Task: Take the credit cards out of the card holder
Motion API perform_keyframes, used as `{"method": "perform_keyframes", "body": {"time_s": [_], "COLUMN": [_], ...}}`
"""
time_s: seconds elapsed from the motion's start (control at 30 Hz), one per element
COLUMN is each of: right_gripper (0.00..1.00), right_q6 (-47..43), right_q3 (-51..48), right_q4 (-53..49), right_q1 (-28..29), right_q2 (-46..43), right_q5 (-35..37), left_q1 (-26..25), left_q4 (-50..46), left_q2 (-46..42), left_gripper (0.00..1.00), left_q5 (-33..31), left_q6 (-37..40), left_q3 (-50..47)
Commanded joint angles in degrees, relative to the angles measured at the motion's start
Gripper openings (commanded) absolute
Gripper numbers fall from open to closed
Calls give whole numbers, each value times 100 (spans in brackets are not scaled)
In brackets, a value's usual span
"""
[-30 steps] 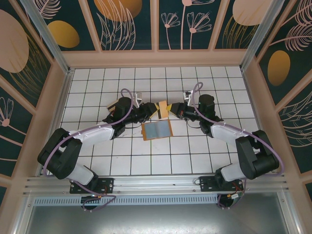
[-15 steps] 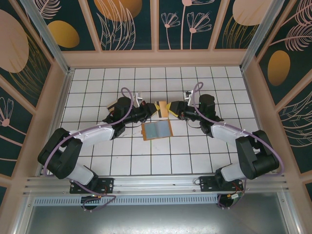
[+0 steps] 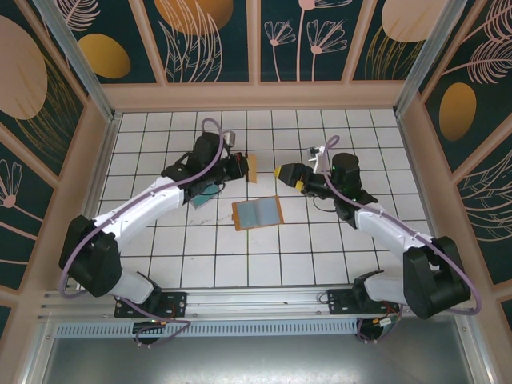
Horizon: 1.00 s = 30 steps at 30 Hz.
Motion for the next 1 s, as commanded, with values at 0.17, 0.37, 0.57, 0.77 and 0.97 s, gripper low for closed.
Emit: {"method": "perform_keyframes", "body": {"time_s": [0.17, 0.37, 0.57, 0.77, 0.97], "right_gripper": [99, 99, 99, 99, 99], "right_q6": [-253, -622, -1273, -1542, -1651], "right_q3": [-238, -512, -644, -724, -646], "right_q4": [199, 461, 323, 266, 63], "right_q1": [103, 190, 285, 353, 362], "right_q2": [-635, -1156, -1499, -1683, -1639], "right_q5": [887, 1366, 1613, 1805, 1860], "left_q1": [108, 631, 948, 1220, 1297], "left_q4": [-1755, -2151, -2084, -1905, -1542], "left_q2": [-365, -94, 263, 562, 696], "left_gripper": [0, 0, 0, 0, 0], "left_q5": [-3010, -2612, -2820, -2605, -2541], "left_q6": [2628, 3651, 4785, 5522, 6182], "left_q3": [739, 1117, 1002, 849, 460]}}
